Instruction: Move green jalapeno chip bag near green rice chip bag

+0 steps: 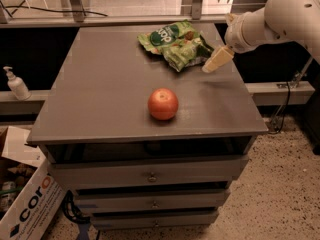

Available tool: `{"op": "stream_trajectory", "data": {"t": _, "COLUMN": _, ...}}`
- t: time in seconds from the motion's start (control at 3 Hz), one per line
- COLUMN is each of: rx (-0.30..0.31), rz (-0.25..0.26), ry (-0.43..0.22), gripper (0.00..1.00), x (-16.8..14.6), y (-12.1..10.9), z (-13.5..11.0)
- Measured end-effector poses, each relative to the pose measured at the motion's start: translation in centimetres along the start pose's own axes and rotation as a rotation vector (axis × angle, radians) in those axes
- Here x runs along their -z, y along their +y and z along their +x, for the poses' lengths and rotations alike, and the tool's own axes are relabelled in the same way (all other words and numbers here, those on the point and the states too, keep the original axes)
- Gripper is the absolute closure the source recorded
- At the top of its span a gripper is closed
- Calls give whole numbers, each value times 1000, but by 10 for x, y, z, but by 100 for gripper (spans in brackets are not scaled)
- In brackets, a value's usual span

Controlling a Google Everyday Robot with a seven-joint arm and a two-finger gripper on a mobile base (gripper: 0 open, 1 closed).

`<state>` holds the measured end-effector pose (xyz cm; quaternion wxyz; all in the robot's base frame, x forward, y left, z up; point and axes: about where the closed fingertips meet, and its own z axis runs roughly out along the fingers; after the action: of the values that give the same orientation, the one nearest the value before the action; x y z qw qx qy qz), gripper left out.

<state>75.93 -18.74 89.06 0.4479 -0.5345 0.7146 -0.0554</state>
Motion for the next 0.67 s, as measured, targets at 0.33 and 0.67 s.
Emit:
{"op": "stream_trajectory", "data": {"t": 0.33, "rx": -75, "rz": 6, "ry": -29, "gripper": 0, "x": 47, "y": -9, "z": 1}}
{"op": "stream_trajectory", "data": {"t": 0.67, "rx": -128, "rz": 6, "ry": -53, "gripper": 0, "x": 89, "y": -11, "z": 6}}
